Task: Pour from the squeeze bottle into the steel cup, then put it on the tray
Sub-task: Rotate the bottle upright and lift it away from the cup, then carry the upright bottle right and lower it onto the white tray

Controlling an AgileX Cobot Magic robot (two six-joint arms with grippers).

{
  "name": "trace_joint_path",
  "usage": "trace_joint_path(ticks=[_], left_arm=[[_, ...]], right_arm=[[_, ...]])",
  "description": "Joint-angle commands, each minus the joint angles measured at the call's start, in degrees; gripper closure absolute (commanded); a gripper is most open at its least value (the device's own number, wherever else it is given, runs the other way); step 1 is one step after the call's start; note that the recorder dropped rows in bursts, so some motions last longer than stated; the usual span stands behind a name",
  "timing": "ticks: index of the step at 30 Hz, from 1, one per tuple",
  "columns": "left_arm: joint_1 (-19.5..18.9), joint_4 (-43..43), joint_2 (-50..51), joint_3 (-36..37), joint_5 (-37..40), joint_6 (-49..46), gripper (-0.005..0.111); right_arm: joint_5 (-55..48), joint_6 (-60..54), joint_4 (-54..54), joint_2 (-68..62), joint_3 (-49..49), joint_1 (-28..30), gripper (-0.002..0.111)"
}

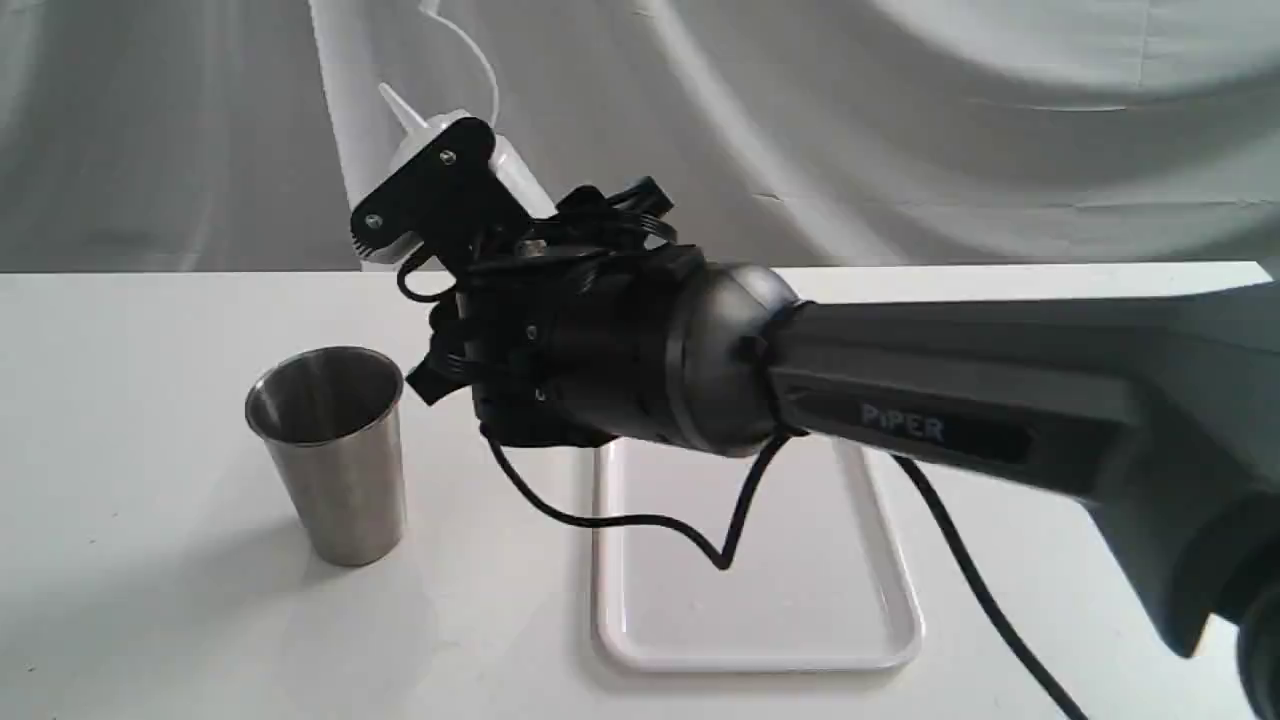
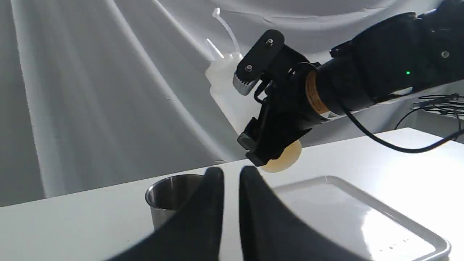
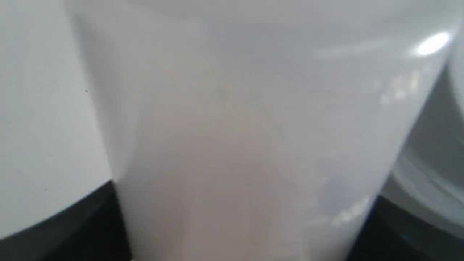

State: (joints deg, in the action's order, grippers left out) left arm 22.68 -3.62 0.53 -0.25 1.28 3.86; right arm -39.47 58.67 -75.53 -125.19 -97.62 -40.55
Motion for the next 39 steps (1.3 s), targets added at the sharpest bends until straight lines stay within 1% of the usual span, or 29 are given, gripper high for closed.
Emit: trace_joint_path(ticks=[1,5,9,18,20,23,31,39], left_arm=[[-0.1,-0.2,0.4,0.3,-0.6,0.0,0.098],[-0.1,-0.2,0.4,0.3,-0.6,0.0,0.098],[-0.1,-0.2,0.4,0.3,-0.6,0.0,0.098],[-0.1,-0.2,0.4,0.3,-0.6,0.0,0.098],[-0.1,-0.2,0.4,0.3,-0.6,0.0,0.098],[-0.1,-0.2,0.4,0.3,-0.6,0.0,0.098],[-0.1,-0.2,0.4,0.3,-0.6,0.0,0.098],[-0.1,-0.2,0.4,0.3,-0.6,0.0,0.098]], right_arm=[[0.5,11.5,-6.7,3.1,3.5,0.1,0.108],[0.9,22.7,-13.5,6.6,8.7,0.6,0.108],[1.4,31.2,-16.8,10.6,12.8,1.9,0.108],[1.6,40.3,-24.4,20.2,23.7,4.0,0.108],[1.9,43.6,-24.4,22.2,26.6,4.1,0.108],[2.1,45.2,-24.4,25.5,30.6,5.2,0.108],[2.9,45.5,-24.4,32.2,38.1,7.4,0.108],[4.5,45.5,-24.4,37.0,41.5,8.0,0.108]])
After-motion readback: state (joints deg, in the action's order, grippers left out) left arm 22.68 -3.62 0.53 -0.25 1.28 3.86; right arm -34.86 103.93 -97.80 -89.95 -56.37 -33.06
